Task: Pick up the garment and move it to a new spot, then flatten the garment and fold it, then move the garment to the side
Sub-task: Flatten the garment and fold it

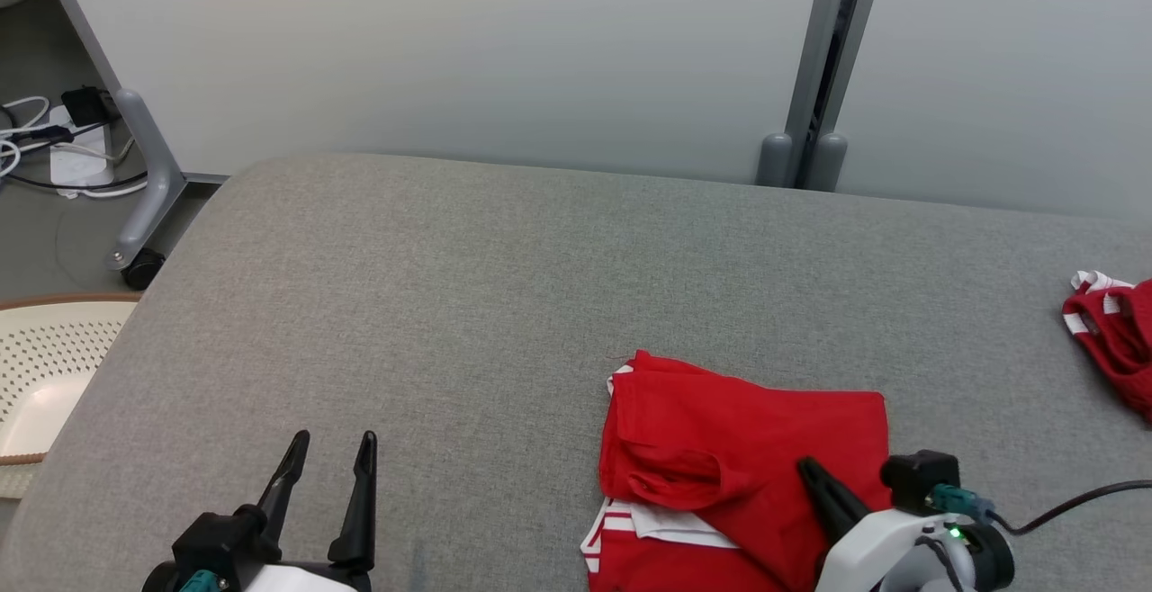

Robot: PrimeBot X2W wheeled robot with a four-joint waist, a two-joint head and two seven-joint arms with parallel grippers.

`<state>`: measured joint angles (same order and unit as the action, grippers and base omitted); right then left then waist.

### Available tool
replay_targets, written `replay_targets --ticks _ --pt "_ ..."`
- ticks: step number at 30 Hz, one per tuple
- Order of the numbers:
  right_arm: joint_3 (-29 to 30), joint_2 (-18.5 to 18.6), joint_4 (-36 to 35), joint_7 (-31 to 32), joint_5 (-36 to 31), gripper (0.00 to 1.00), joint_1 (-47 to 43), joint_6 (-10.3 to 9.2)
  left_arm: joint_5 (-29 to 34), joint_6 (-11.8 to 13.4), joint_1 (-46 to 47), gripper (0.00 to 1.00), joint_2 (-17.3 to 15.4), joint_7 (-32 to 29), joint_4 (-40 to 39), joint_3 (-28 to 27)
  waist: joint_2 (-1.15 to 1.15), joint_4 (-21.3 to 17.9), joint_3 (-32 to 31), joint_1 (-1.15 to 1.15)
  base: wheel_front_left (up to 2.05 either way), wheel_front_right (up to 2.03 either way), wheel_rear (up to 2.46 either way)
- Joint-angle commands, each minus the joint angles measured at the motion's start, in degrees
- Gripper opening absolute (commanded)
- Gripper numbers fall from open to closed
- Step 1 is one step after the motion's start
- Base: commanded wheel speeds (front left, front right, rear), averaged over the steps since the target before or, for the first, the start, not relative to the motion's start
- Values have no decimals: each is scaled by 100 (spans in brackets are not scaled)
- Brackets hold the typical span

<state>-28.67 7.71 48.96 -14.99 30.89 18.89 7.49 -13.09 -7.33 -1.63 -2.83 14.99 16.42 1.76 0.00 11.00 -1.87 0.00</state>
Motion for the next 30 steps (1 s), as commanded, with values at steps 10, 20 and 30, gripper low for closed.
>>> replay_targets --ticks 10,20,30 --pt "-841 -388 -259 -28 265 0 -285 1 40 -23 176 100 -54 25 -6 42 0 220 122 0 0 0 0" --pt "-1528 -459 -713 -28 674 0 -284 1 53 -24 124 100 -45 25 -35 -8 0 225 120 0 0 0 0" --pt "35 -159 -1458 -27 51 0 -423 1 64 -24 -75 100 -33 25 -190 -177 0 -377 -28 0 0 0 0"
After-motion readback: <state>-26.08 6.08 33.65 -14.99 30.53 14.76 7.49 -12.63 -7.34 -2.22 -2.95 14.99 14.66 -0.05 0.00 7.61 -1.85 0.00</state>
